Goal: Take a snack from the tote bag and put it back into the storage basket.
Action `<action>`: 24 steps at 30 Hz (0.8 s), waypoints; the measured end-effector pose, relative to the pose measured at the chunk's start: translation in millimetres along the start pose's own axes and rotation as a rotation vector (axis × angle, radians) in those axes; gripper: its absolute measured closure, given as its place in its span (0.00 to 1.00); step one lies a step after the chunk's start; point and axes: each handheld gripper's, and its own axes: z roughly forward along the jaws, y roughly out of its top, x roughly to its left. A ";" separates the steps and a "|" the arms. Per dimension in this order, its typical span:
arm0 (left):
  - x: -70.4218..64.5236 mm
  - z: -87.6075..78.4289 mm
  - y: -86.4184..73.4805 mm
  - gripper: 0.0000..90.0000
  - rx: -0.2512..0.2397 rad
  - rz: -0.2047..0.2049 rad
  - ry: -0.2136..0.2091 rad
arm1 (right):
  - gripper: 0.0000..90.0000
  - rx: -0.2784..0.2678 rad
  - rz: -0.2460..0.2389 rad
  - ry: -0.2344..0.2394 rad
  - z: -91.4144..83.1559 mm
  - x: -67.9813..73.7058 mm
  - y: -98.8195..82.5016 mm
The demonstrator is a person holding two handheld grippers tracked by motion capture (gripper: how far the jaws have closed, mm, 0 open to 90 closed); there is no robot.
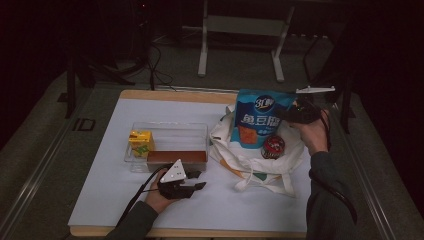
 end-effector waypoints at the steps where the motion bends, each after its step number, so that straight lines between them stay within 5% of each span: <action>1: -0.3 0.0 0.0 0.60 -0.001 0.003 0.000 | 0.47 -0.003 0.002 0.006 1.2 -0.8 0.4; 14: -3.4 0.7 -0.1 0.54 0.003 0.027 0.009 | 0.51 -0.052 0.011 0.086 11.1 -9.5 1.5; 24: -3.0 0.9 0.0 0.55 0.005 0.022 0.013 | 0.67 -0.085 0.000 0.151 9.3 -4.0 1.8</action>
